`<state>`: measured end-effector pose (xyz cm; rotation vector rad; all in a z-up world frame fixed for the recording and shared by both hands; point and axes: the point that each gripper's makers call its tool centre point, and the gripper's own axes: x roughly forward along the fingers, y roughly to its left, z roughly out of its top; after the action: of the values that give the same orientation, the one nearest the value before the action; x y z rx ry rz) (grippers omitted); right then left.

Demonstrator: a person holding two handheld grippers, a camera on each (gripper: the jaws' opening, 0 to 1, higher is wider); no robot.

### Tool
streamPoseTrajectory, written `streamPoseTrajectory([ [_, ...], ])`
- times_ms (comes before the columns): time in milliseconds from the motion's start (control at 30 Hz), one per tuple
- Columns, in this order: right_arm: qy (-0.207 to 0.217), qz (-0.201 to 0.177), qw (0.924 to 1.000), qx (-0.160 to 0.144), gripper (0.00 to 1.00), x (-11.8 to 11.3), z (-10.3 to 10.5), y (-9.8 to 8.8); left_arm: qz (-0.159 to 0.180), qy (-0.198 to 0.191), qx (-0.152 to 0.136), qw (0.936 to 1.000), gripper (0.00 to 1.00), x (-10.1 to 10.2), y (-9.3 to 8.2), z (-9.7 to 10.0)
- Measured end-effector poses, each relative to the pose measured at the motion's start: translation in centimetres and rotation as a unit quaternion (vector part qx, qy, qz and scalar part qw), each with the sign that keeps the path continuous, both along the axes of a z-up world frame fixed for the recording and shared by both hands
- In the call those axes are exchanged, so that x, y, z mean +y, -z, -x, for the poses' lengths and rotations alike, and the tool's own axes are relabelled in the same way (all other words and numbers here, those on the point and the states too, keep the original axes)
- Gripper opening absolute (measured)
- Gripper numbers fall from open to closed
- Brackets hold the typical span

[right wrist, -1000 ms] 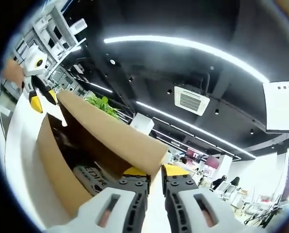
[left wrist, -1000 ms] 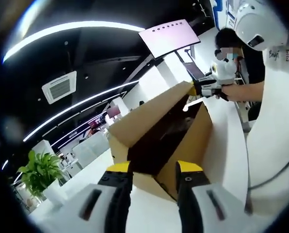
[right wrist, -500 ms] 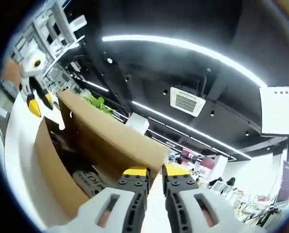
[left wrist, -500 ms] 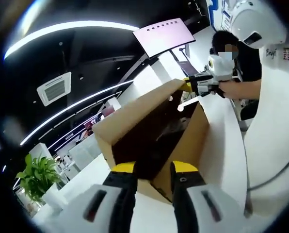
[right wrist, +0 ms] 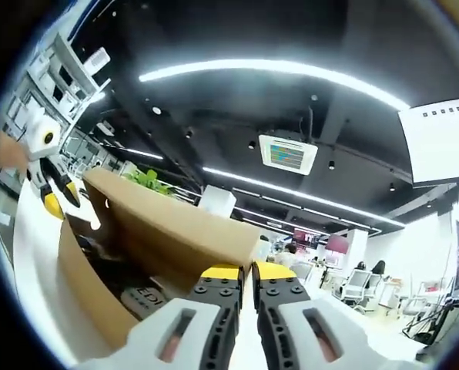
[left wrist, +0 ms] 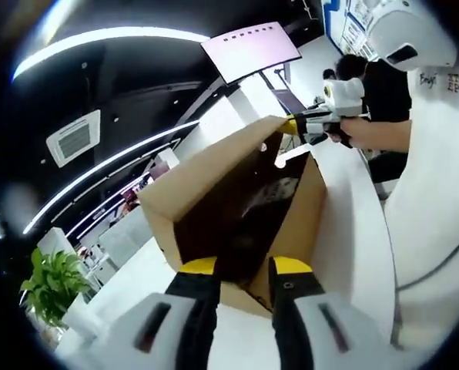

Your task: Operate the shoe box by opening the lid, removing the specified soft item, and placing it in the target area until the item is outside and the box remains undamaged.

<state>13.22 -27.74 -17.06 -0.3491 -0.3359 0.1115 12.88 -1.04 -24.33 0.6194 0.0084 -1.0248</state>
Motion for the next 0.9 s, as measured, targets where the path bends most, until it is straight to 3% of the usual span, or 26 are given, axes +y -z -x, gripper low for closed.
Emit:
streamPoseTrajectory([
  [100,-0.002,0.003,1.0,0.001,0.03,0.0,0.0,0.0,0.001,0.024,0.035,0.9991,0.23,-0.6,-0.1,0.3],
  [133,-0.001,0.006,1.0,0.001,0.03,0.0,0.0,0.0,-0.019,0.033,0.043,0.9983,0.21,-0.5,0.3,0.3],
  [233,0.003,0.015,0.9999,0.004,0.03,0.1,0.0,0.0,-0.065,0.042,0.034,0.9965,0.12,-0.4,0.9,0.0],
  [367,0.004,0.018,0.9998,0.005,0.03,0.2,0.1,0.1,-0.07,0.053,0.061,0.9943,0.12,-0.7,1.1,0.5],
  [667,0.002,0.02,0.9998,0.003,0.04,0.2,0.0,0.1,-0.099,0.054,0.041,0.9927,0.1,-0.6,1.5,0.4],
  [733,0.004,0.022,0.9997,0.003,0.04,0.2,0.0,0.2,-0.139,0.055,0.01,0.9887,0.08,-0.5,1.5,0.1],
  [900,0.009,0.033,0.9994,0.001,0.04,0.3,-0.1,-0.1,-0.205,0.075,0.024,0.9755,0.07,-0.5,2.0,0.3],
])
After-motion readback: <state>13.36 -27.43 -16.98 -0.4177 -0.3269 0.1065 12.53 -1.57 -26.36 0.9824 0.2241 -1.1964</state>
